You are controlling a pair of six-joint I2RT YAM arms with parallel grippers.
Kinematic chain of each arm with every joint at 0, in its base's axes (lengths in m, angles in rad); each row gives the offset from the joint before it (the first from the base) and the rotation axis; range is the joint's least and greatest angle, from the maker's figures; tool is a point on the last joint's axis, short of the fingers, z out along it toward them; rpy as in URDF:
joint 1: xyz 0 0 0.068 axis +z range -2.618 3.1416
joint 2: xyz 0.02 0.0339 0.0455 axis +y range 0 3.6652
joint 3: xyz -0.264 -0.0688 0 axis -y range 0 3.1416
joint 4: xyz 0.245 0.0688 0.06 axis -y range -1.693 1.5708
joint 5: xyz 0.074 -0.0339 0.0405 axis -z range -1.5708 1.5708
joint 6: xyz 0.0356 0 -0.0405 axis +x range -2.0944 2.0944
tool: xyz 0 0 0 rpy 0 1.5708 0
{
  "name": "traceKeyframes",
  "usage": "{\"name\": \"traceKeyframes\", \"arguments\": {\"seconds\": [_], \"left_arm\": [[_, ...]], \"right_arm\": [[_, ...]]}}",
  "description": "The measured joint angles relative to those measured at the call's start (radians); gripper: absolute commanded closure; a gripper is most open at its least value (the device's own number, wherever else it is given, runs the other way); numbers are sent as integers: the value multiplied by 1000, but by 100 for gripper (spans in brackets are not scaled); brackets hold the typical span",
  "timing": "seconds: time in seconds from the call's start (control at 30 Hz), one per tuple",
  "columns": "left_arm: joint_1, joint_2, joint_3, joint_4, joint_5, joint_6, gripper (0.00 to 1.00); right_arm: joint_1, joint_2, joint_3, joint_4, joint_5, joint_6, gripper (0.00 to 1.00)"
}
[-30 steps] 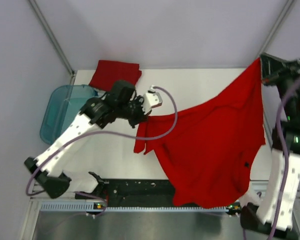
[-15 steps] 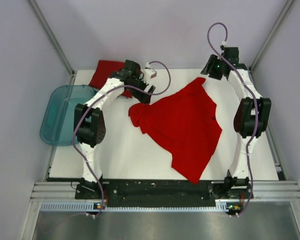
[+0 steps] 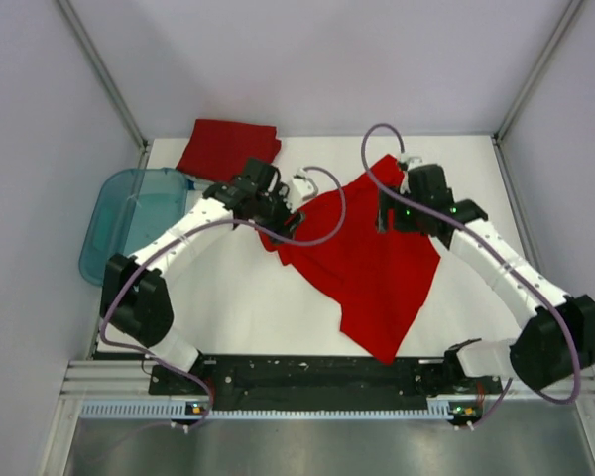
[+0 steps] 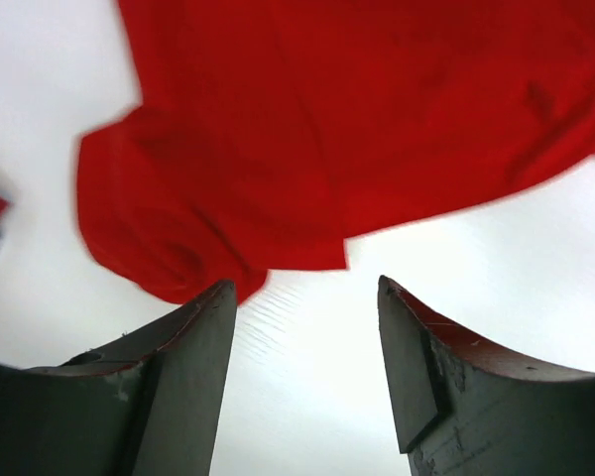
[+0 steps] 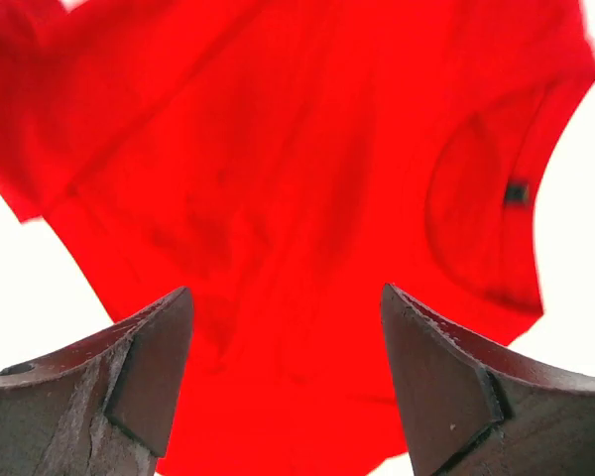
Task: Fold and stack the t-shirts
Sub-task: Flatten out the tshirt
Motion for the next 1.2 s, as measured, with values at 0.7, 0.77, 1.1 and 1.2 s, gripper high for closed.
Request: {"name": "traceKeyframes", "arguments": {"seconds": [0.7, 0.77, 1.1, 1.2], "left_arm": [[-167, 217, -172, 136, -439, -54, 46], [-167, 228, -172, 136, -439, -57, 64], [-150, 232, -153, 117, -425, -55, 100], [-141, 232, -134, 102, -401, -60, 100]], "right_arm": [[392, -130, -607, -39, 295, 543, 50], [413, -127, -610, -24, 310, 563, 75], [387, -332, -710, 23, 309, 620, 100], [328, -425, -712, 14, 294, 607, 100]]}}
